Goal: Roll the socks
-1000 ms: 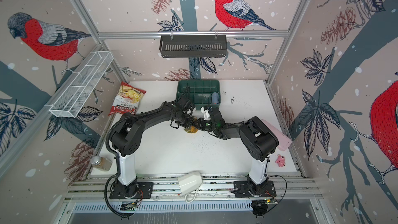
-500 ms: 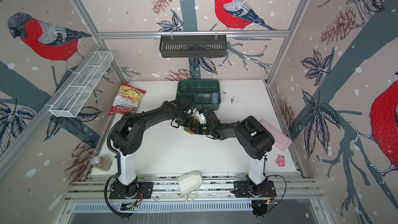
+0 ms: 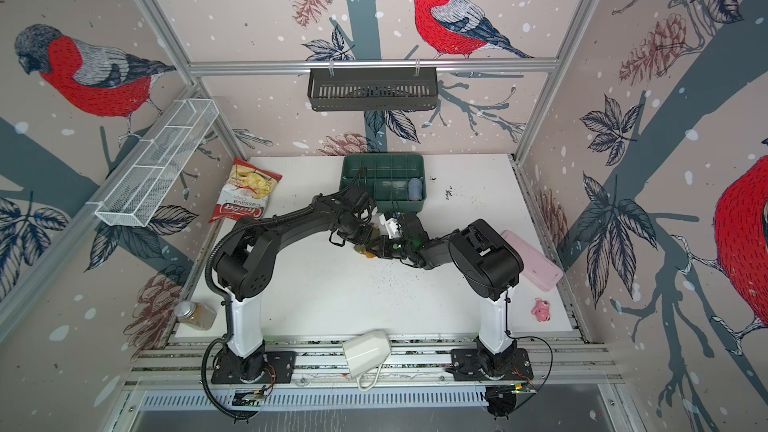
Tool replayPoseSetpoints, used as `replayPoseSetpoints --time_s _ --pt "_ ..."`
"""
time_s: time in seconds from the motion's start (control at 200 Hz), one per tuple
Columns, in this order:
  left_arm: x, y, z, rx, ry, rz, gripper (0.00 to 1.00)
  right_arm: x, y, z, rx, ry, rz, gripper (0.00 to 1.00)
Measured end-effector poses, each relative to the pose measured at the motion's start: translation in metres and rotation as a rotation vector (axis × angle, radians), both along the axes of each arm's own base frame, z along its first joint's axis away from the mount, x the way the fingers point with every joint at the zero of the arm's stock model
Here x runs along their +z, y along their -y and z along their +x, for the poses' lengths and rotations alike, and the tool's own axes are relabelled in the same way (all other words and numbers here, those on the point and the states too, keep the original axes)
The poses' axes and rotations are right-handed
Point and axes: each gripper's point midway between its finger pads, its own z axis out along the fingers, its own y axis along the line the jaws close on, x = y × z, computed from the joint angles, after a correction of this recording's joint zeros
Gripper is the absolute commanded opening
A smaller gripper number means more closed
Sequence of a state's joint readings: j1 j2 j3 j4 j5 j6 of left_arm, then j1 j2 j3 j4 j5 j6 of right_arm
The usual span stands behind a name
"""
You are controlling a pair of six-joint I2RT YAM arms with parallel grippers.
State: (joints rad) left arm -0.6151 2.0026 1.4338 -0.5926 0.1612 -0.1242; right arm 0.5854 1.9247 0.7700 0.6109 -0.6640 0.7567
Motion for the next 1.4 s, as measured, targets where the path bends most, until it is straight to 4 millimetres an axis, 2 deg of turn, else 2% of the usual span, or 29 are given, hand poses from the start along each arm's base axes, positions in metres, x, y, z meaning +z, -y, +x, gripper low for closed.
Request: replayPoseSetpoints --time_s 0.055,0.13,0.35,0.525,0.68,0.881,1.086,1.291,1.396 --pt "-0.001 0.001 0.000 -0.001 -0.003 0.003 0.00 0.001 0.011 0.002 -0.030 -0.022 0.020 0.30" --pt "-0.001 0.000 0.000 0.000 -0.005 0.010 0.00 -0.007 0.028 0.004 -0.087 -0.075 0.011 0.32" --pt "-0.001 -0.001 0.000 0.001 -0.007 0.023 0.00 -0.004 0.030 0.011 -0.112 -0.070 -0.030 0.46" --pt "0.000 -0.002 0.000 0.001 -0.010 0.026 0.00 -0.003 0.031 0.016 -0.139 -0.034 -0.076 0.46" --pt "0.011 -0.003 -0.002 -0.006 0.003 0.039 0.00 0.003 0.061 0.018 -0.222 -0.033 -0.106 0.46" --pt "0.045 0.013 -0.001 -0.046 0.077 0.025 0.00 0.038 0.094 0.030 -0.309 0.070 -0.138 0.46" --pt "0.090 0.030 0.001 -0.071 0.150 -0.029 0.00 0.058 0.133 0.045 -0.409 0.125 -0.176 0.46" --pt "0.148 0.048 0.019 -0.094 0.247 -0.111 0.00 0.078 0.162 0.061 -0.484 0.171 -0.178 0.46" --pt "0.177 0.064 0.036 -0.106 0.295 -0.178 0.00 0.086 0.169 0.066 -0.504 0.185 -0.172 0.46"
